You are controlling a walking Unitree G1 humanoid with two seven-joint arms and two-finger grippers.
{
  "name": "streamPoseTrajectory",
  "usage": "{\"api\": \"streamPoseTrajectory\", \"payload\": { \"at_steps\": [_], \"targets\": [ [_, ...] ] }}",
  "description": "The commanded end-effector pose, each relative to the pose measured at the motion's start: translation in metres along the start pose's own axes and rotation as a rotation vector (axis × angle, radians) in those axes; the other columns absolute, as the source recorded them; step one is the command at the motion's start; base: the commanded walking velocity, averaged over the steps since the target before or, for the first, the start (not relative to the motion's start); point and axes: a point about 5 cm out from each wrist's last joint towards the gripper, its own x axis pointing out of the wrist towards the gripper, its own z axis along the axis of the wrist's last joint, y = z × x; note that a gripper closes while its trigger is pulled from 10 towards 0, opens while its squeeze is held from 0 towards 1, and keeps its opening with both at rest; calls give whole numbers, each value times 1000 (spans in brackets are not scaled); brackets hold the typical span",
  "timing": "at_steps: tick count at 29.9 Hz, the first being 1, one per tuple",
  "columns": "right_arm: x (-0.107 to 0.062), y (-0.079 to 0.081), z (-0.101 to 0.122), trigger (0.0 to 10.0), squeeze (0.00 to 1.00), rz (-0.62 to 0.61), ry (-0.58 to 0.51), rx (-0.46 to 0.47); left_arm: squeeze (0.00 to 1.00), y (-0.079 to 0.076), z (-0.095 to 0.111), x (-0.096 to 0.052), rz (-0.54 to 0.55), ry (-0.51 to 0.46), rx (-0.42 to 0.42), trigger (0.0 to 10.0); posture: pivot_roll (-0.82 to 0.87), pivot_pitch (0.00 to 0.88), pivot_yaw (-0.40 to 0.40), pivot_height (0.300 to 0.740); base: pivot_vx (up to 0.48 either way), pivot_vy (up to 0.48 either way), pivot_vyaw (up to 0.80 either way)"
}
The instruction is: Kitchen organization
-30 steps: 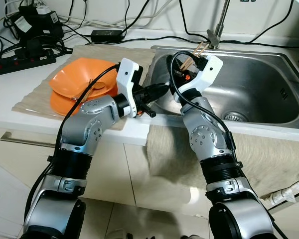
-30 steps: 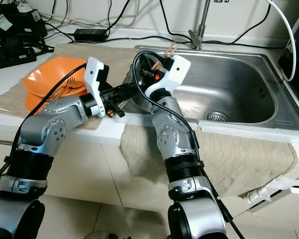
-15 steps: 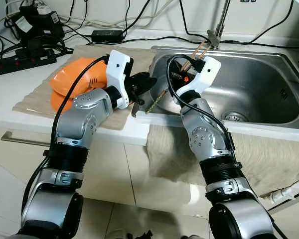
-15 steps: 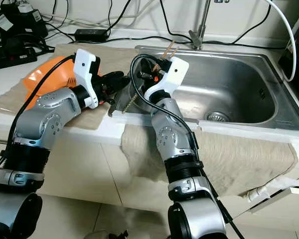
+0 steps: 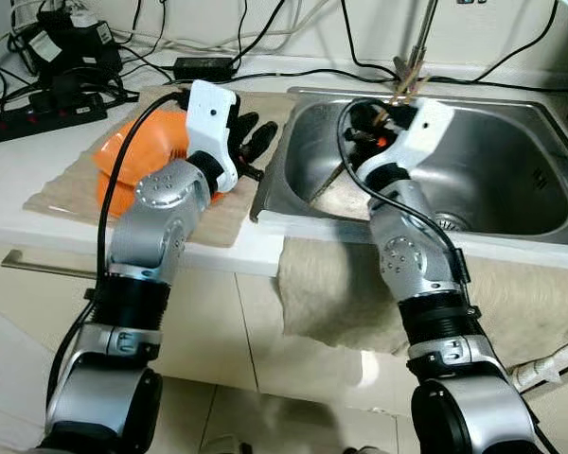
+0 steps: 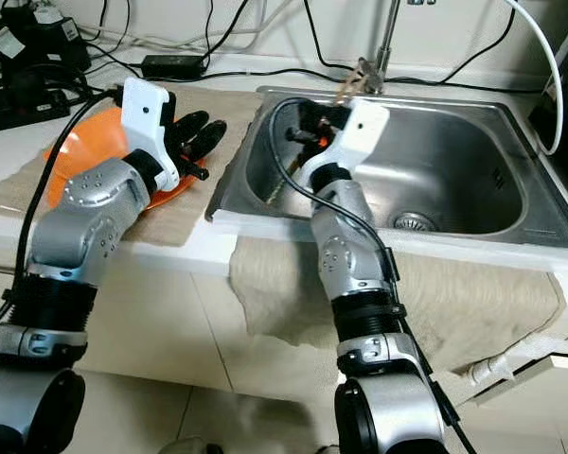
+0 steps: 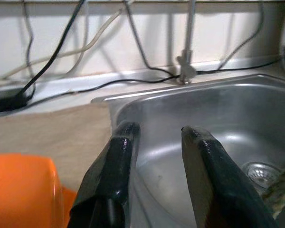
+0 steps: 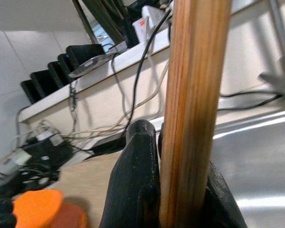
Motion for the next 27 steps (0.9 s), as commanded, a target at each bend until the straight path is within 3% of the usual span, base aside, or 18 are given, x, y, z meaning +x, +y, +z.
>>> {"api": "streamPoseTrajectory", "payload": {
  "at_steps": [1, 10, 19, 22, 24, 25, 27],
  "targets": [
    [-2, -2, 4, 0, 0, -8, -31, -43, 0, 7, 3, -4, 70, -20, 9, 10000, 36, 4, 52, 740, 0, 0, 0],
    [-4, -25, 9, 0, 0, -74, -57, -152, 0, 7, -6, -8, 206, -11, -27, 10000, 35, 6, 56, 740, 0, 0, 0],
    [2, -38, 15, 0, 0, -106, -75, -215, 0, -7, -3, -7, 174, -36, -46, 10000, 36, 7, 59, 740, 0, 0, 0],
    [5, -42, 11, 0, 0, -121, -52, -228, 0, -10, -2, -6, 165, -42, -54, 10000, 35, 6, 63, 740, 0, 0, 0],
    [10, -54, 2, 235, 0, -170, 13, -245, 0, -14, 1, -6, 144, -51, -59, 10000, 42, 8, 66, 740, 0, 0, 0],
    [11, -57, 0, 10000, 0, -187, 31, -252, 0, -14, 2, -6, 140, -52, -59, 10000, 45, 8, 67, 740, 0, 0, 0],
    [12, -69, -3, 10000, 0, -251, 74, -222, 0, -14, 3, -6, 135, -53, -59, 10000, 55, 9, 68, 740, 0, 0, 0]
  ]
}}
